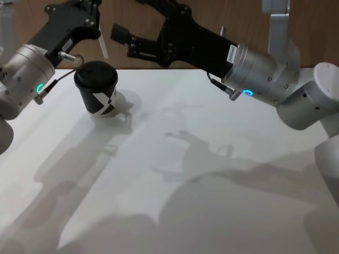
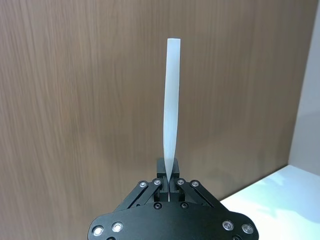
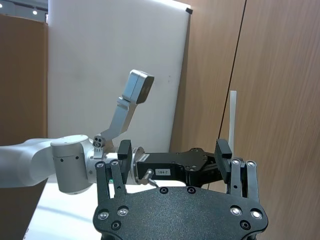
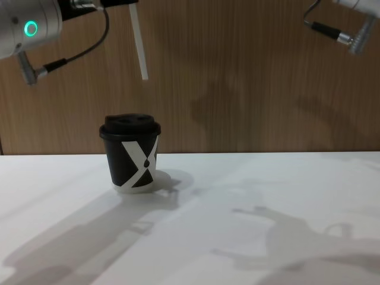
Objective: Pick up the straw with one hand, pass it to the other hand, and insert it into the cup.
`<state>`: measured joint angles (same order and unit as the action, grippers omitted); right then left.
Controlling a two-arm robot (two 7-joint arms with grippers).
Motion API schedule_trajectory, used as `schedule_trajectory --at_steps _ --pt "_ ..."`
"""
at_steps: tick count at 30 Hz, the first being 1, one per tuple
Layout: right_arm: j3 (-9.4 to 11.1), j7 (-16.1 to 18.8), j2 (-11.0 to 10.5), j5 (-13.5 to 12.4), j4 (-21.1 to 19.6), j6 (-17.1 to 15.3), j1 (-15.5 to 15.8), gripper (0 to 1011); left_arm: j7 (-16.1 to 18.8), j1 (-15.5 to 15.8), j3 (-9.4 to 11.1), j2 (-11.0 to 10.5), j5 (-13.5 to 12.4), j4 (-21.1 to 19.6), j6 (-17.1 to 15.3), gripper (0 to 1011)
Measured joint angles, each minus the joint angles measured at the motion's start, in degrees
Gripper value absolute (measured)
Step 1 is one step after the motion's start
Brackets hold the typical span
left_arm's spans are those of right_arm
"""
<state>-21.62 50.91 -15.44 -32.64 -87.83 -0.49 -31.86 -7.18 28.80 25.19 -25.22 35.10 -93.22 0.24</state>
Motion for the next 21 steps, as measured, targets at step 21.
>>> schedule_trajectory --at_steps 21 --pt "0.0 0.0 0.0 0.0 0.0 0.0 0.0 1001 3.04 2.56 1.08 2.39 -4.25 4.57 -2.75 13"
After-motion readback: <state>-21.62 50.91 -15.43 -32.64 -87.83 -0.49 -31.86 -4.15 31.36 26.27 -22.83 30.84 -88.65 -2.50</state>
